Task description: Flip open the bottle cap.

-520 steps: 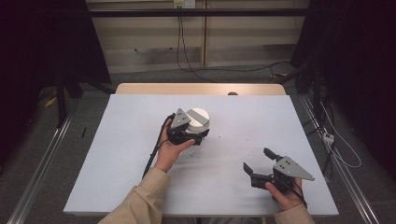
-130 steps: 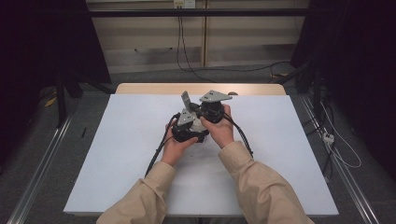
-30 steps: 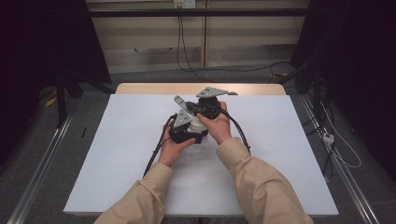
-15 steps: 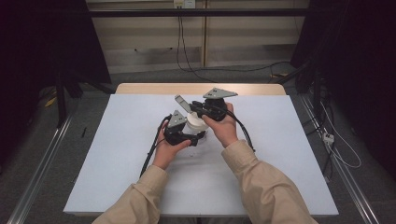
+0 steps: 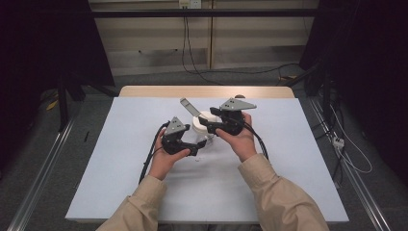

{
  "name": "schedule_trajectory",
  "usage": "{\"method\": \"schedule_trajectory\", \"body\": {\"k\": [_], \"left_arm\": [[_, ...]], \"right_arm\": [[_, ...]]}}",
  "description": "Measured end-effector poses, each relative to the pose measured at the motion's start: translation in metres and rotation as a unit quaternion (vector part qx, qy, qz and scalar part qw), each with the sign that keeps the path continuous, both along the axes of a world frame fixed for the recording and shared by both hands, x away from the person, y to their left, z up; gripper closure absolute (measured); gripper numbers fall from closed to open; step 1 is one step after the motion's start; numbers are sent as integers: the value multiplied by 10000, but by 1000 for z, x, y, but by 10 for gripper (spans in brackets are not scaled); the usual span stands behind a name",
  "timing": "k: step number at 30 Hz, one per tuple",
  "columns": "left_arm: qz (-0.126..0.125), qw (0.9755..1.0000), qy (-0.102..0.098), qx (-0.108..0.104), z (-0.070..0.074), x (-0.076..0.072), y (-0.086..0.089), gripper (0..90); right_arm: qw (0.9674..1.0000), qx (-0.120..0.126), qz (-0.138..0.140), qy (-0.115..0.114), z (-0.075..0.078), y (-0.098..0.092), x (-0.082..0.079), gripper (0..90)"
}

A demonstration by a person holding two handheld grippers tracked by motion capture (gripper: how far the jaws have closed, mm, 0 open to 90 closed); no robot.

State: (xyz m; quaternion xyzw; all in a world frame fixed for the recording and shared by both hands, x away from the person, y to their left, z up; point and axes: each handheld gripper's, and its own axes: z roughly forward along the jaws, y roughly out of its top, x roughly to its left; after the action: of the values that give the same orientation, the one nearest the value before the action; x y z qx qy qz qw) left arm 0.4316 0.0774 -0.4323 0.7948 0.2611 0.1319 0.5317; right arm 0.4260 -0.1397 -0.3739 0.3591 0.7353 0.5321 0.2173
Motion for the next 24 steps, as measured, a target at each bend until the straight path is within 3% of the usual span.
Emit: {"method": "schedule_trajectory", "body": {"k": [9, 24], "left_arm": [[-23, 9999, 61, 119, 0, -15, 23, 88], [131, 9998, 118, 74, -1, -34, 64, 84]], "right_arm": [[10000, -64, -20, 42, -11, -16, -26, 220], [9995, -225, -117, 206, -44, -38, -58, 161]]}}
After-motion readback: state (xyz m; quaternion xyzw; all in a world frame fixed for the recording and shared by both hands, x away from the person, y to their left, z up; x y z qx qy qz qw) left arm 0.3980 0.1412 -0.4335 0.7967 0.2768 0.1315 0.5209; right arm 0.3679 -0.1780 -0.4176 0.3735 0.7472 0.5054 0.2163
